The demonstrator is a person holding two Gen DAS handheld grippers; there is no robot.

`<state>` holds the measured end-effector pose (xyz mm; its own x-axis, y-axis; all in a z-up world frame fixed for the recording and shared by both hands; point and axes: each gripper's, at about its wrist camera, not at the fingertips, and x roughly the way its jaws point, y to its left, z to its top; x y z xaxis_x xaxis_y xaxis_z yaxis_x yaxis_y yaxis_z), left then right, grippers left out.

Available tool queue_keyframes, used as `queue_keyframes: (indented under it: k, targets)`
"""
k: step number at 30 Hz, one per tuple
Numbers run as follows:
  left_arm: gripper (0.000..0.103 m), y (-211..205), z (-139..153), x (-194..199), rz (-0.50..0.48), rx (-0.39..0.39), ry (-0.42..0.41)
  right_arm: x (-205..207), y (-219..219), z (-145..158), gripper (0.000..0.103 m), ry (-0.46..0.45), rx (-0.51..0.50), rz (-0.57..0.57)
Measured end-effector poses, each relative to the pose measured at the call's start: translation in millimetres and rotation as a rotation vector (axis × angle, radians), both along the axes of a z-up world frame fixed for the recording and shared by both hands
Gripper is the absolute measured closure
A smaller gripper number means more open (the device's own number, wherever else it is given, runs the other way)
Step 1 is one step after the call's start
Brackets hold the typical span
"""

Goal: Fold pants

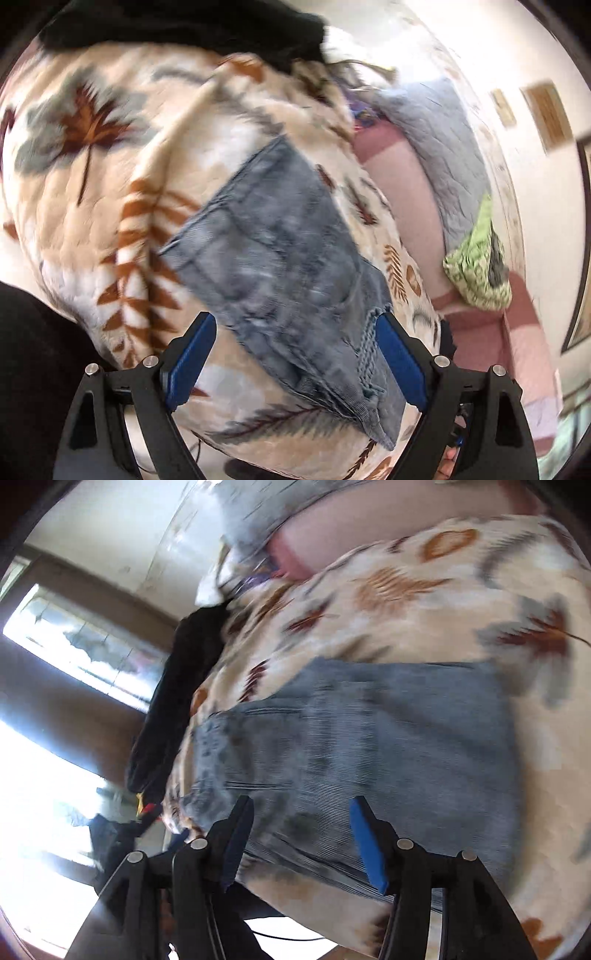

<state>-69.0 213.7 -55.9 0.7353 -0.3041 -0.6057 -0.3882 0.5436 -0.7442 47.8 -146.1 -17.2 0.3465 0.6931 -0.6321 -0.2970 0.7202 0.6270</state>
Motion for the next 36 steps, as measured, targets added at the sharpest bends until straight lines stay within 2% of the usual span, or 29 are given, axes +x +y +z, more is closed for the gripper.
queue_keyframes:
  k: [3,6,8,11,12,15,16,18,19,21,23,26,29,31,33,36]
  targets:
    - [0.015,11,-16,7,0.013,-0.086,0.011,25,36,-9,0.045,0.091,0.035,0.056]
    - [0.015,21,-26,11,0.039,-0.114,0.018,50,64,-21,0.045,0.173,0.063,0.072]
    - [0.015,28,-34,16,0.051,-0.148,0.016,62,81,-32,0.045,0.205,0.046,0.086]
    - [0.015,34,-36,19,0.055,-0.175,0.006,75,94,-56,0.045,0.268,-0.008,0.066]
    - [0.015,35,-35,22,0.053,-0.181,-0.002,76,95,-62,0.045,0.275,0.001,0.058]
    - [0.016,41,-35,22,0.055,-0.190,-0.023,78,95,-58,0.043,0.282,0.014,0.058]
    - [0.019,41,-36,24,0.060,-0.181,-0.030,79,95,-56,0.043,0.286,0.010,0.059]
    - [0.038,40,-36,24,0.056,-0.150,-0.021,83,96,-50,0.043,0.290,0.018,0.068]
    - [0.043,39,-37,25,0.054,-0.129,-0.010,84,96,-47,0.043,0.286,0.031,0.072]
    - [0.061,38,-37,28,0.053,-0.104,0.013,90,101,-55,0.043,0.293,-0.029,0.046]
    - [0.068,37,-36,31,0.038,-0.083,0.020,95,103,-68,0.042,0.312,-0.019,0.041]
    - [0.074,33,-32,32,0.029,-0.029,0.031,96,99,-60,0.043,0.359,0.002,0.026]
    - [0.081,29,-26,32,0.020,0.027,0.030,93,101,-52,0.042,0.320,0.001,0.045]
    - [0.087,25,-19,33,0.015,0.065,0.028,93,105,-69,0.041,0.330,-0.022,0.036]
    - [0.089,20,-10,35,0.007,0.105,0.019,93,104,-67,0.038,0.313,0.015,0.037]
    - [0.090,10,13,38,-0.013,0.183,-0.013,90,88,-63,0.037,0.361,0.100,0.022]
